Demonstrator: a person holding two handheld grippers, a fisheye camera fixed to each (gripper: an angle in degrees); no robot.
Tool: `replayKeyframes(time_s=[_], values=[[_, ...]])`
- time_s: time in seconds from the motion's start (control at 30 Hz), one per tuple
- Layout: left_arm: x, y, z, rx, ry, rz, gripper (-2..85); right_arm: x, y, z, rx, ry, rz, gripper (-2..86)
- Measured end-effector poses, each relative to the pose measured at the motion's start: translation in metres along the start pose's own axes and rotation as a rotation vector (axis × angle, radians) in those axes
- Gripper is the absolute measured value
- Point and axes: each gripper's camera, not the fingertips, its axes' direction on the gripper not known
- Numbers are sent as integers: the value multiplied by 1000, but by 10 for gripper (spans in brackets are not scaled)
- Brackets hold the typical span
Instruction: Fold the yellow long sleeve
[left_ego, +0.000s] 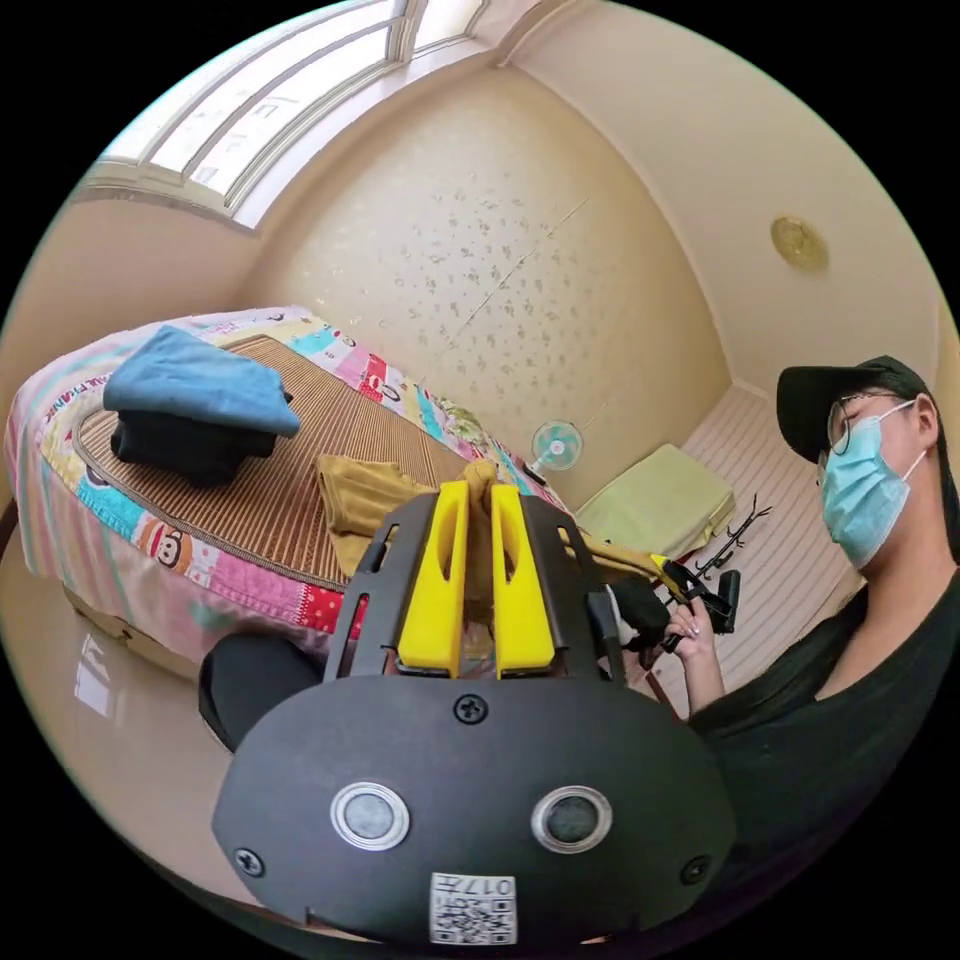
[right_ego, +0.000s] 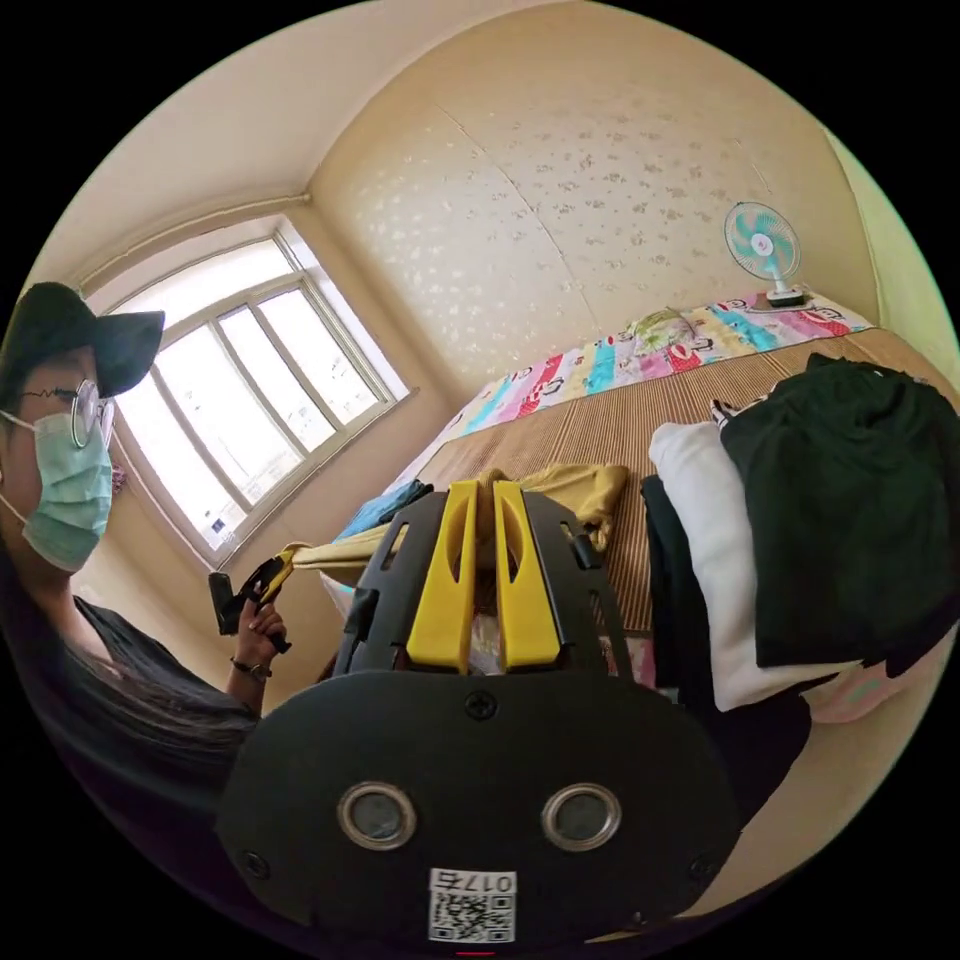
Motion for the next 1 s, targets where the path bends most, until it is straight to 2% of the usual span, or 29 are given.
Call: replayKeyframes(time_s=[0.13,0.2,0.27,0.33,0.43,0.5,0.57,0.73,0.83,0.9,0.97,1.0], values=[[-21,-44,68,5,-79,-58,48,4,-49,83,-63,160,-19,38],[-44,-80,133,-57,-243,-62,55,16,-90,158,-92,281,-38,46],[-59,-96,168,-129,-383,-117,105,24,-111,220,-168,371,-55,59],[-62,-97,179,-160,-404,-130,133,24,-118,258,-261,409,-44,81],[-45,-62,179,-152,-417,-17,128,0,-86,276,-264,325,-142,95],[-47,-24,200,-329,-537,51,113,2,-40,310,-377,375,-215,83],[-61,2,208,-447,-659,15,114,22,-3,347,-542,488,-235,80],[-75,32,142,-272,-466,-251,143,23,16,335,-471,549,-239,63],[-73,50,133,-239,-348,-363,158,4,15,306,-288,299,-178,48],[-76,59,148,-252,-327,-428,140,-6,28,299,-144,23,-187,42],[-81,59,159,-242,-339,-491,103,-10,42,315,-115,-80,-224,39],[-82,55,160,-206,-324,-541,76,-13,50,339,-205,-53,-244,36]])
